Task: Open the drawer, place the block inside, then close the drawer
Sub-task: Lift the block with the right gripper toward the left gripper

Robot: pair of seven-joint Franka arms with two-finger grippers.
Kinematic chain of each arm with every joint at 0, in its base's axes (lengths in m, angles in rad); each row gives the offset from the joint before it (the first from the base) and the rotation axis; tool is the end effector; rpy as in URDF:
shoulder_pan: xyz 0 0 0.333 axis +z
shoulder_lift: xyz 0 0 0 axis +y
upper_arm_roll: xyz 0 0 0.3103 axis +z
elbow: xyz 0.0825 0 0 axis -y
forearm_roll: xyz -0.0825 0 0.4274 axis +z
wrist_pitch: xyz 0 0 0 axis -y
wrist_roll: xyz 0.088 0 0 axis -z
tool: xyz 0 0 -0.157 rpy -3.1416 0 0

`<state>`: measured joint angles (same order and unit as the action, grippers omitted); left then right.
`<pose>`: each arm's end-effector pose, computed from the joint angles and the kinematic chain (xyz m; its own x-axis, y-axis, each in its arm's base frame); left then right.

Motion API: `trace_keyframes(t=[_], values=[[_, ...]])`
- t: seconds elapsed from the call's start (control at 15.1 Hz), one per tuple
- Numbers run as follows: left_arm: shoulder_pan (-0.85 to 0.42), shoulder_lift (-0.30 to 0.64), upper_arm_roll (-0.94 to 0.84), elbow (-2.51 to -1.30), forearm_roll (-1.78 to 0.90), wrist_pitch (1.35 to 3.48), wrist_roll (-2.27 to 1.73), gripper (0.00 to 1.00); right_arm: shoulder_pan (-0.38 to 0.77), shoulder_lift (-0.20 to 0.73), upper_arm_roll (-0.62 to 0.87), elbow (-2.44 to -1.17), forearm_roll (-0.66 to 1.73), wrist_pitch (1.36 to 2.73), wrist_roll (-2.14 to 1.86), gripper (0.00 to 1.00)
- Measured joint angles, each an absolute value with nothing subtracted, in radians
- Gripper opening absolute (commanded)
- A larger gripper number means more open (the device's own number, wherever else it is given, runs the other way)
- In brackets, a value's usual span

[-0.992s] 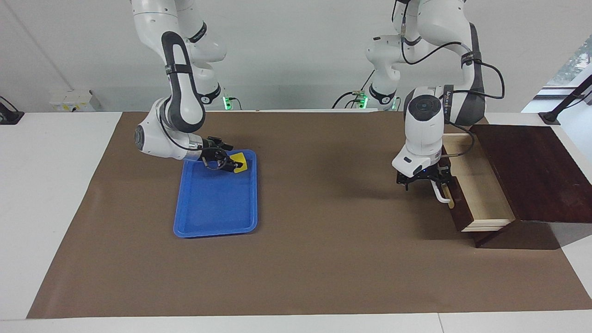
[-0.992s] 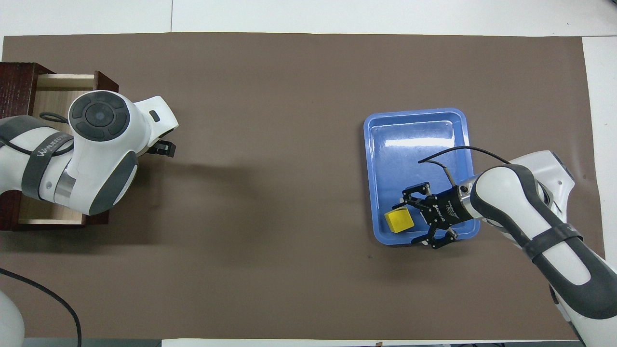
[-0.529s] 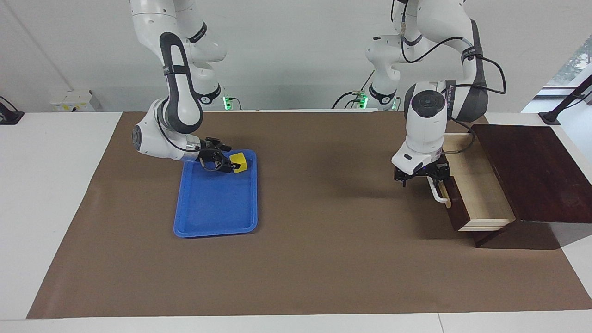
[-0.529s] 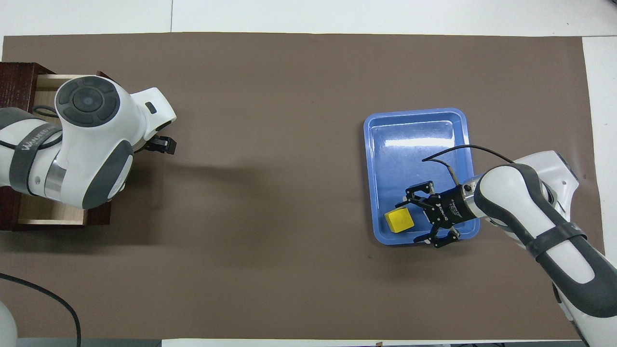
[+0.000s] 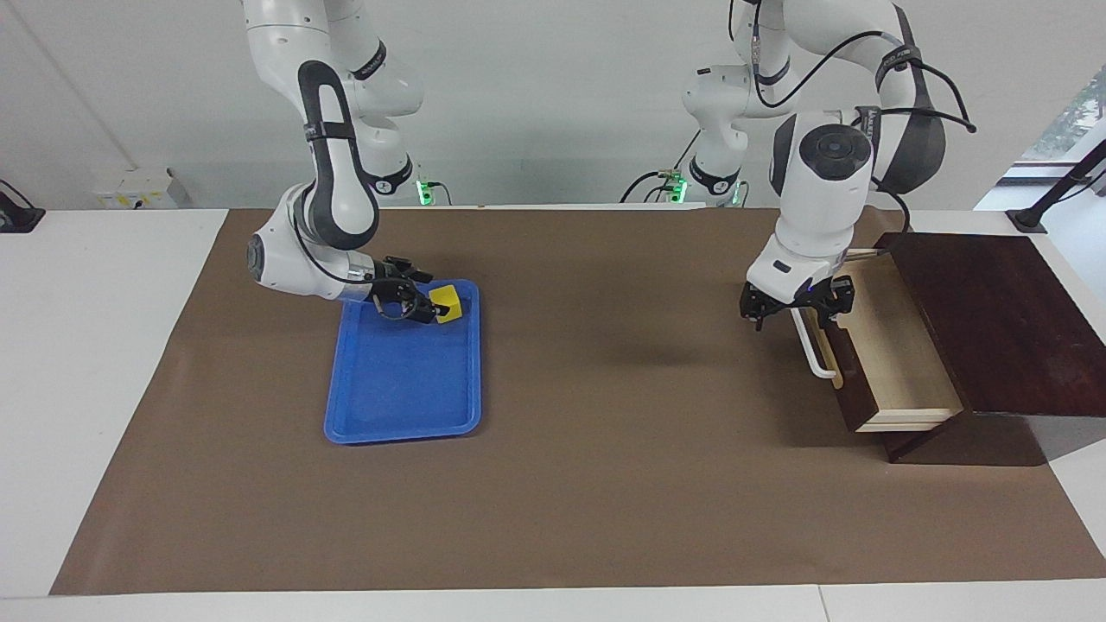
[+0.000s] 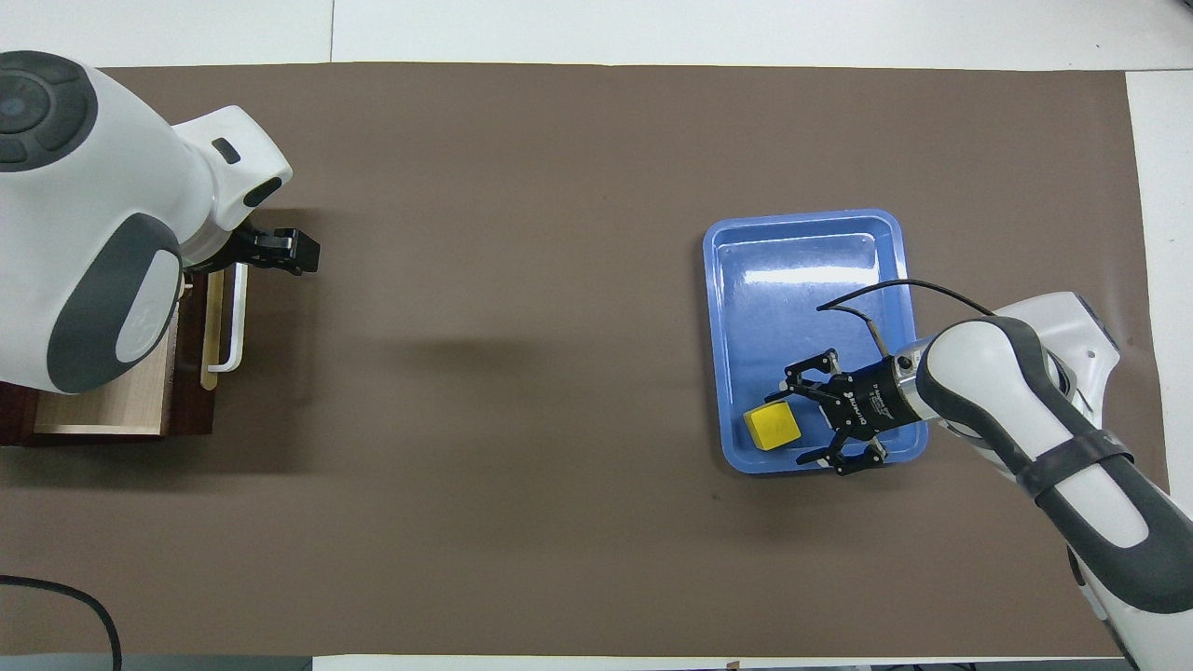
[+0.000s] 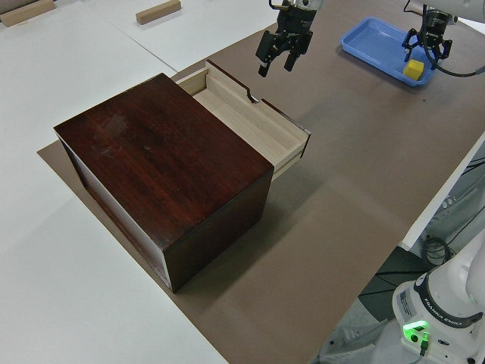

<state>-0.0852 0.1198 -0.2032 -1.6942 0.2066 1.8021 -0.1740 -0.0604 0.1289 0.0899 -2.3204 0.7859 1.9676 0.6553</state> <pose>0.6225 -0.1523 0.4539 0.9866 -0.1623 0.0175 -0.1568 -0.9720 -0.1752 0.4859 0.0940 0.1958 0.3202 -0.6304 -0.7071 -0.9070 -0.4196 -0.0366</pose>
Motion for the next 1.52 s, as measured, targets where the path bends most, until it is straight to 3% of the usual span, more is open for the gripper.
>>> trace_keyframes(t=[0.07, 0.2, 0.26, 0.33, 0.86, 1.26, 1.52], values=[[-0.085, 0.108, -0.203, -1.694, 0.197, 1.793, -0.174, 1.0, -0.06, 0.129, 0.09, -2.321, 0.786, 1.973, 0.659, 0.68], [-0.085, 0.096, -0.204, -1.694, 0.171, 1.789, -0.174, 1.0, -0.06, 0.13, 0.09, -2.321, 0.786, 1.977, 0.665, 0.39], [-0.086, 0.093, -0.205, -1.694, 0.164, 1.788, -0.174, 1.0, -0.06, 0.13, 0.09, -2.321, 0.786, 1.978, 0.675, 0.16], [-0.086, 0.091, -0.206, -1.694, 0.161, 1.787, -0.174, 1.0, -0.06, 0.13, 0.09, -2.32, 0.786, 1.978, 0.686, 0.03], [-0.088, 0.082, -0.211, -1.692, 0.141, 1.768, -0.192, 1.0, -0.06, 0.13, 0.09, -2.285, 0.786, 1.978, 0.737, 0.0], [-0.088, 0.073, -0.211, -1.691, 0.068, 1.736, -0.416, 1.0, -0.059, 0.126, 0.091, -2.098, 0.786, 1.878, 0.93, 0.0], [-0.125, 0.057, -0.218, -1.691, 0.044, 1.716, -0.794, 1.0, -0.027, 0.124, 0.099, -1.962, 0.786, 1.833, 1.129, 0.0]])
